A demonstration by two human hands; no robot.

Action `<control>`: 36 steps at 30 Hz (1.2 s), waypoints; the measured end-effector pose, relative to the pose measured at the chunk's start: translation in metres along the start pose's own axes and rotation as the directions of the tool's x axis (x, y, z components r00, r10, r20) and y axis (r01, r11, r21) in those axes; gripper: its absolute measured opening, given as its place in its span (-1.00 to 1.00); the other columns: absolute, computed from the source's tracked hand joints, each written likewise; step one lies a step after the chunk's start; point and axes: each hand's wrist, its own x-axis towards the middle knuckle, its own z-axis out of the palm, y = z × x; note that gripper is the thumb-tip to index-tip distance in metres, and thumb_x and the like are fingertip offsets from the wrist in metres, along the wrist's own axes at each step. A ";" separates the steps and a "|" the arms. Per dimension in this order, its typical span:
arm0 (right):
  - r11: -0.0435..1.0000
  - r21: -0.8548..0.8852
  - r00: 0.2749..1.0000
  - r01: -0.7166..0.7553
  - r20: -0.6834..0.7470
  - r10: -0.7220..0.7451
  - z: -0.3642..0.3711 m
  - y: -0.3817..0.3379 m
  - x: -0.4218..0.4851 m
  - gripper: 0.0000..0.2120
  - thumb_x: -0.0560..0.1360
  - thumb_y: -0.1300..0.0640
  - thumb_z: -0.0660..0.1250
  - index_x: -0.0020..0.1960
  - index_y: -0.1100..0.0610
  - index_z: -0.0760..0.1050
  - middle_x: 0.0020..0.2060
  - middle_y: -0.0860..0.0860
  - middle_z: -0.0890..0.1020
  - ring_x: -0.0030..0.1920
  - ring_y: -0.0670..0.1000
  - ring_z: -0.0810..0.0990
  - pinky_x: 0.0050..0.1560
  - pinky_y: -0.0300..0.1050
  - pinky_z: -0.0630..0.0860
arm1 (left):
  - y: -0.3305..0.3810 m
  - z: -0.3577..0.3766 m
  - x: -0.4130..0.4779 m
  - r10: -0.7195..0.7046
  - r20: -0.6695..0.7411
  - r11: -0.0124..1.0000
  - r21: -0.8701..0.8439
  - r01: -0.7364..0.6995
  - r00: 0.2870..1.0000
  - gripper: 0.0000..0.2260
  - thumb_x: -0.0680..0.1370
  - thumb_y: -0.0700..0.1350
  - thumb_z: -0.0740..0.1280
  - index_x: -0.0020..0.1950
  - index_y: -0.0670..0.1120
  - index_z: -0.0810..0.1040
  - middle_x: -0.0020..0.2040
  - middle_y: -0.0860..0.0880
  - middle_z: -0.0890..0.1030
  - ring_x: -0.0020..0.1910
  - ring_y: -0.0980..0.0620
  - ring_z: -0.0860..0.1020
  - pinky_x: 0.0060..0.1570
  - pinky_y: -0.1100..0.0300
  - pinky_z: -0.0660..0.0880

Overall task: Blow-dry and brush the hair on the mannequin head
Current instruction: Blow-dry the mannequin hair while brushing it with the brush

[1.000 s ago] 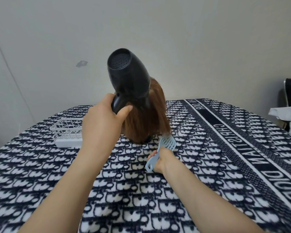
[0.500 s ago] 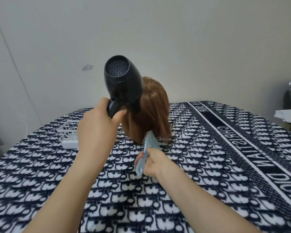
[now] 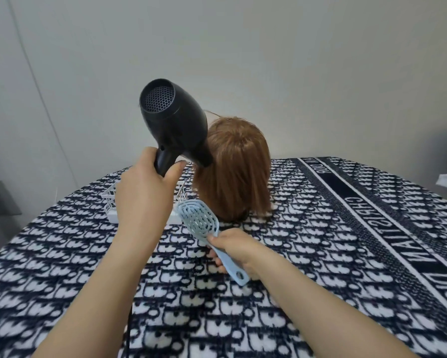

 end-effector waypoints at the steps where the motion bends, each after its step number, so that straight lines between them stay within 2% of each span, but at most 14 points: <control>1: 0.994 -0.098 0.999 0.044 -0.019 -0.046 -0.003 0.001 0.000 -0.75 0.60 0.00 0.26 0.02 0.19 0.52 -0.28 0.06 0.59 -0.42 -0.03 0.50 -0.44 -0.20 0.52 | -0.001 -0.001 0.000 -0.009 -0.005 1.000 -0.010 0.009 1.000 -0.73 0.59 0.13 0.38 0.00 -0.06 0.49 -0.33 -0.02 0.54 -0.25 -0.23 0.52 -0.26 -0.04 0.42; 3: 0.948 -0.296 0.988 0.118 -0.065 -0.143 -0.009 0.001 0.001 -0.72 0.59 -0.07 0.24 -0.08 0.14 0.51 -0.28 0.04 0.61 -0.41 -0.04 0.52 -0.46 -0.21 0.49 | -0.004 -0.002 0.002 -0.020 -0.015 1.000 -0.013 0.020 1.000 -0.74 0.59 0.13 0.37 -0.01 -0.05 0.48 -0.33 -0.02 0.54 -0.26 -0.22 0.52 -0.29 -0.04 0.40; 6: 0.837 -0.511 0.939 0.195 -0.150 -0.310 -0.020 -0.001 0.003 -0.65 0.58 -0.11 0.22 -0.20 0.14 0.46 -0.32 0.02 0.64 -0.42 -0.04 0.54 -0.44 -0.17 0.48 | -0.011 -0.003 0.006 0.012 -0.010 0.986 0.166 -0.010 1.000 -0.75 0.61 0.11 0.36 -0.01 -0.04 0.43 -0.34 0.02 0.47 -0.28 -0.18 0.45 -0.31 0.02 0.27; 8: 0.734 -0.641 0.887 0.224 -0.179 -0.426 -0.030 -0.003 0.004 -0.62 0.58 -0.14 0.21 -0.24 0.14 0.43 -0.35 0.02 0.65 -0.44 -0.09 0.56 -0.37 -0.09 0.50 | -0.014 -0.001 0.007 -0.014 0.020 0.981 0.191 0.010 1.000 -0.75 0.61 0.11 0.36 0.01 -0.07 0.46 -0.29 -0.03 0.53 -0.27 -0.18 0.49 -0.29 0.00 0.35; 11: 0.611 -0.766 0.797 0.200 -0.235 -0.556 -0.044 -0.008 0.008 -0.55 0.55 -0.22 0.19 -0.22 0.15 0.49 -0.32 0.04 0.65 -0.34 -0.04 0.60 -0.27 -0.02 0.54 | -0.016 0.000 0.012 -0.217 0.144 0.956 -0.167 0.240 0.965 -0.75 0.59 0.13 0.39 0.03 -0.05 0.55 -0.29 -0.02 0.62 -0.39 -0.02 0.59 -0.27 0.01 0.55; 14: 0.546 -0.827 0.733 0.136 -0.287 -0.617 -0.056 -0.016 0.009 -0.61 0.52 -0.27 0.19 -0.20 0.03 0.50 -0.31 -0.02 0.63 -0.28 -0.03 0.57 -0.30 -0.08 0.51 | -0.019 -0.001 0.014 -0.257 0.178 0.924 -0.242 0.295 0.950 -0.75 0.58 0.13 0.40 0.06 -0.04 0.57 -0.29 -0.03 0.63 -0.42 0.00 0.59 -0.30 0.04 0.56; 17: 0.490 -0.865 0.660 0.109 -0.305 -0.686 -0.065 -0.024 0.010 -0.61 0.50 -0.29 0.20 -0.21 0.01 0.50 -0.33 -0.08 0.58 -0.28 -0.04 0.54 -0.38 -0.15 0.38 | -0.023 -0.001 0.012 -0.120 0.043 0.990 0.082 0.116 0.992 -0.75 0.60 0.13 0.37 -0.02 -0.05 0.48 -0.28 -0.03 0.57 -0.27 -0.20 0.56 -0.27 -0.03 0.45; 18: 0.477 -0.872 0.639 0.107 -0.307 -0.705 -0.068 -0.027 0.010 -0.62 0.49 -0.29 0.20 -0.23 0.00 0.49 -0.34 -0.10 0.56 -0.28 -0.06 0.53 -0.40 -0.16 0.35 | -0.023 0.000 0.011 -0.104 0.032 0.991 0.089 0.101 0.994 -0.76 0.60 0.12 0.37 -0.03 -0.05 0.47 -0.29 -0.02 0.56 -0.24 -0.21 0.55 -0.26 -0.03 0.44; 21: 0.440 -0.891 0.566 0.109 -0.308 -0.765 -0.070 -0.036 0.008 -0.62 0.47 -0.30 0.20 -0.28 -0.02 0.47 -0.40 -0.11 0.53 -0.35 -0.10 0.48 -0.48 -0.18 0.25 | -0.018 -0.001 0.011 -0.192 0.111 0.972 -0.115 0.204 0.975 -0.76 0.58 0.14 0.38 -0.02 -0.02 0.51 -0.24 -0.06 0.64 -0.19 -0.21 0.63 -0.12 -0.16 0.59; 25: 0.429 -0.859 0.398 0.280 -0.304 -0.866 -0.072 -0.041 0.002 -0.60 0.51 -0.25 0.20 -0.34 0.01 0.37 -0.51 -0.05 0.40 -0.48 -0.10 0.37 -0.53 -0.18 0.15 | -0.019 -0.002 0.014 -0.150 0.048 0.988 -0.023 0.151 0.988 -0.73 0.59 0.17 0.36 -0.02 -0.03 0.48 -0.27 -0.03 0.61 -0.21 -0.21 0.61 -0.16 -0.08 0.53; 28: 0.484 -0.798 0.312 0.360 -0.386 -0.868 -0.075 -0.054 -0.002 -0.59 0.54 -0.22 0.17 -0.35 0.02 0.28 -0.52 -0.04 0.33 -0.50 -0.08 0.31 -0.52 -0.15 0.14 | -0.021 -0.003 0.012 -0.099 -0.004 0.992 0.077 0.099 0.995 -0.74 0.60 0.13 0.38 -0.02 -0.03 0.44 -0.33 0.04 0.50 -0.25 -0.20 0.53 -0.29 0.01 0.35; 30: 0.490 -0.807 0.284 0.331 -0.409 -0.867 -0.078 -0.069 -0.002 -0.60 0.56 -0.18 0.17 -0.32 0.05 0.27 -0.49 -0.06 0.36 -0.46 -0.05 0.33 -0.51 -0.14 0.17 | -0.021 -0.003 0.013 -0.122 0.020 0.992 0.019 0.122 0.992 -0.74 0.59 0.13 0.39 -0.02 -0.04 0.47 -0.31 0.01 0.56 -0.26 -0.19 0.57 -0.29 -0.02 0.42; 32: 0.470 -0.839 0.286 0.276 -0.395 -0.873 -0.082 -0.087 0.000 -0.66 0.59 -0.12 0.17 -0.27 0.05 0.29 -0.43 -0.09 0.39 -0.41 0.00 0.35 -0.46 -0.08 0.15 | -0.020 -0.004 0.014 -0.181 0.082 0.975 -0.116 0.190 0.980 -0.75 0.58 0.14 0.39 0.01 -0.03 0.52 -0.25 -0.05 0.64 -0.21 -0.21 0.64 -0.14 -0.13 0.58; 36: 0.386 -0.915 0.338 0.115 -0.329 -0.882 -0.082 -0.125 0.006 -0.70 0.60 -0.08 0.16 -0.19 0.10 0.33 -0.28 0.04 0.50 -0.21 0.14 0.49 -0.30 -0.09 0.23 | -0.020 -0.006 0.012 -0.128 0.031 0.990 -0.050 0.129 0.991 -0.74 0.59 0.17 0.37 0.00 -0.02 0.50 -0.25 -0.05 0.63 -0.25 -0.18 0.63 -0.17 -0.08 0.55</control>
